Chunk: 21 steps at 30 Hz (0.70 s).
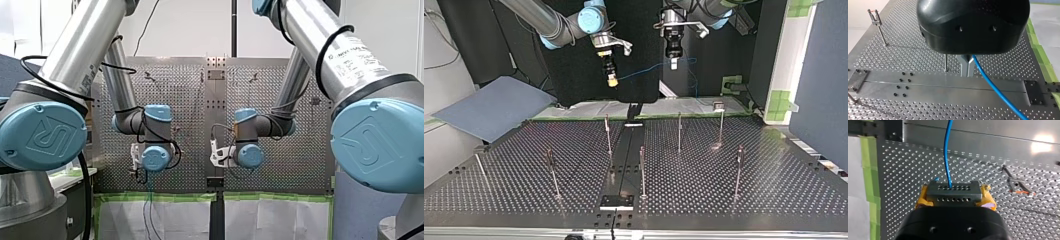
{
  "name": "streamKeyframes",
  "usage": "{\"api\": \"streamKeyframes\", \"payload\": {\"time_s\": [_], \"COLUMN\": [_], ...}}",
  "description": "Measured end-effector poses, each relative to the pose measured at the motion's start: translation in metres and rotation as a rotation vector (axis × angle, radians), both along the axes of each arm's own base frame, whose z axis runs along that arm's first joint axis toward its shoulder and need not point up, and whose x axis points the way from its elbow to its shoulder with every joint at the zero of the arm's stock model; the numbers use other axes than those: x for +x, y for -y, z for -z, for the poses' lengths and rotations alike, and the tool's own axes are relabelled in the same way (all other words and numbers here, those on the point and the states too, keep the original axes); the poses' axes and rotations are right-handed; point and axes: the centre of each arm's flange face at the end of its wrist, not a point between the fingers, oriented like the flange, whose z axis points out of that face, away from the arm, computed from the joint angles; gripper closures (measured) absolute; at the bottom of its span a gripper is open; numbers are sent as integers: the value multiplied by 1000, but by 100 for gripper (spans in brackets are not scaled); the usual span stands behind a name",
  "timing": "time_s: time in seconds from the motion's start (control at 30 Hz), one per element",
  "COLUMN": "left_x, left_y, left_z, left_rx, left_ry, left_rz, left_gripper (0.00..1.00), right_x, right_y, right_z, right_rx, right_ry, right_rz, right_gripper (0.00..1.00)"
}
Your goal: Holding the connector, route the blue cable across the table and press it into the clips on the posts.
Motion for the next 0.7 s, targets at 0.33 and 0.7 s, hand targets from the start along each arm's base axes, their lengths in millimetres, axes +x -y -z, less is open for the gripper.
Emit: {"api": "streamKeyframes", "payload": {"time_s": [0.33,0.7], "left_x": [-1,1], "left_y": [-2,-23], "left_z": [2,14], "left_rx": [4,45], "left_ry": [-8,-86], "left_rz": [0,-37], "left_gripper": [100,100], "right_x": [0,0], "right_y": [0,-1], "right_z": [3,3], "right_rx": [4,4], "right_ry": [-4,-4], "right_rz": [0,0], "right_gripper": [100,100]}}
